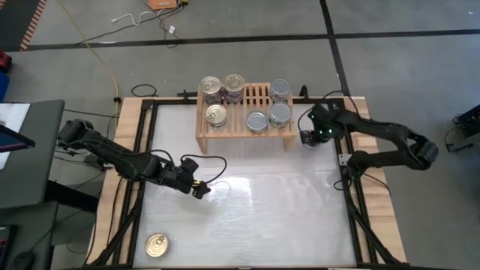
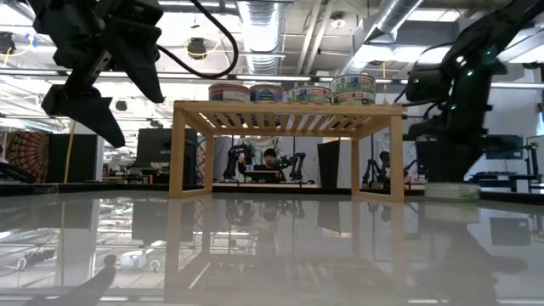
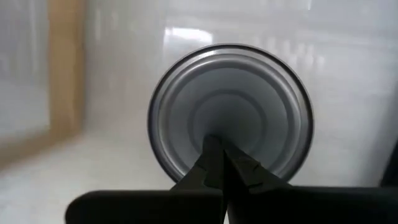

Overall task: Stack canned seafood by type on shelf
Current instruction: Stack the green tuna can on top of the other green tuna can on the shelf

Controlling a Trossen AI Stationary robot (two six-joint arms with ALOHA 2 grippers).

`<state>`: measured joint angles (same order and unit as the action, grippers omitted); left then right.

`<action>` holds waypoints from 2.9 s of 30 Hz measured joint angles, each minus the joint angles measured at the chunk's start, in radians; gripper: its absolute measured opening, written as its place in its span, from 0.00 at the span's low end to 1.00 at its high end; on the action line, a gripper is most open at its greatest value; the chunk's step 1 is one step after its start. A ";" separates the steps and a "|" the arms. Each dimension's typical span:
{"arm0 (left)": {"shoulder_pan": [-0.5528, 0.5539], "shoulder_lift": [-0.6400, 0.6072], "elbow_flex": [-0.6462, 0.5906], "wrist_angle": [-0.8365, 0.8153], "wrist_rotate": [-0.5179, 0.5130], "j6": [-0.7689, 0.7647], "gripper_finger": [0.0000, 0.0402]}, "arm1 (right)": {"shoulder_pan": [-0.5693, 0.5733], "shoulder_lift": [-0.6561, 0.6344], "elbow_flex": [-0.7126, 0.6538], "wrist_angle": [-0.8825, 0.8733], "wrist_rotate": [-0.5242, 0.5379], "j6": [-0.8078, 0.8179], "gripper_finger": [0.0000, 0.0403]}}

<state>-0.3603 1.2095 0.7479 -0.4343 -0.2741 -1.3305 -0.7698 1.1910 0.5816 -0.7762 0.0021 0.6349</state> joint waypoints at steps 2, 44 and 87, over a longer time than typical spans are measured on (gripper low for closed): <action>0.000 0.000 0.000 0.000 0.000 0.023 0.95 | 0.056 -0.040 -0.002 -0.061 -0.002 0.051 0.05; 0.093 0.000 0.000 0.000 0.118 0.285 0.95 | 0.721 0.117 0.072 -0.346 0.339 0.689 0.05; 0.151 0.000 0.000 0.000 0.128 0.314 0.95 | 1.005 0.407 0.338 0.162 0.094 0.552 0.05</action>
<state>-0.2092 1.2098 0.7483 -0.4342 -0.1458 -1.0161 0.2350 1.5979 0.9198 -0.6146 0.0957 1.1874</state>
